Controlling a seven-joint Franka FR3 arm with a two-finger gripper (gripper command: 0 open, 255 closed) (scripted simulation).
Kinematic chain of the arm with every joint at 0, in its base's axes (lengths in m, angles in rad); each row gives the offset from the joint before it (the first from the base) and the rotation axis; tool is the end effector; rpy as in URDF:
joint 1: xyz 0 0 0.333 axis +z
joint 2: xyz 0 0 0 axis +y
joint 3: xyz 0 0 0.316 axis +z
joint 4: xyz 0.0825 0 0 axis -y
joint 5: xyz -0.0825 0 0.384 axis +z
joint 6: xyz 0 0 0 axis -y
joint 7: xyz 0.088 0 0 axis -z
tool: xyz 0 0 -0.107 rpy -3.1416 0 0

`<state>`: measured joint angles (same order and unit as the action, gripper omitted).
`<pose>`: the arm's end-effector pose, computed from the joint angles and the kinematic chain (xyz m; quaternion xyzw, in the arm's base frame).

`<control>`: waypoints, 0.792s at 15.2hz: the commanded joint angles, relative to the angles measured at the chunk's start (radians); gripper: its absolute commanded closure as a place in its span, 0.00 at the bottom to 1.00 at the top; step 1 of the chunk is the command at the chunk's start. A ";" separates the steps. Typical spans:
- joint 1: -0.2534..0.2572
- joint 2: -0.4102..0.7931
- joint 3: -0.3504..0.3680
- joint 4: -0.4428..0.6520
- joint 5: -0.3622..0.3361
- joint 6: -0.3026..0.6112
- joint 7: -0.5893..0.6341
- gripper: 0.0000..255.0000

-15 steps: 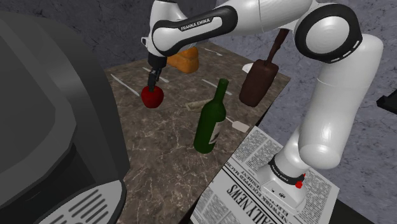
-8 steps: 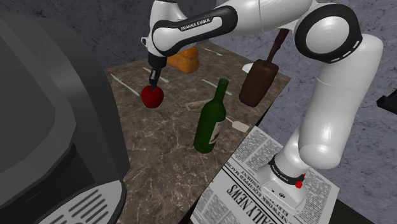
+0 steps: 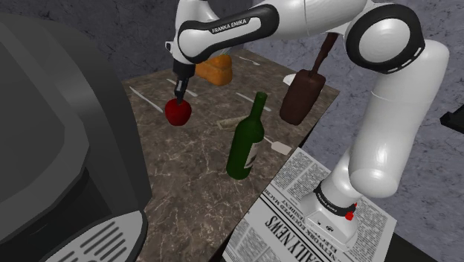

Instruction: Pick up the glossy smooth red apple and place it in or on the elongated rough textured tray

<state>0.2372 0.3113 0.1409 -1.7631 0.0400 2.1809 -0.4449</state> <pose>0.6063 0.2347 0.4004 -0.9204 -0.3853 -0.0558 0.0364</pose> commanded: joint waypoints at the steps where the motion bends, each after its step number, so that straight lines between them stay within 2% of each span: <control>1: 0.001 -0.008 0.001 0.013 0.000 -0.020 0.003 1.00; 12: 0.000 -0.045 0.002 0.110 0.002 -0.155 0.008 1.00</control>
<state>0.2373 0.2685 0.1431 -1.6654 0.0421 2.0413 -0.4367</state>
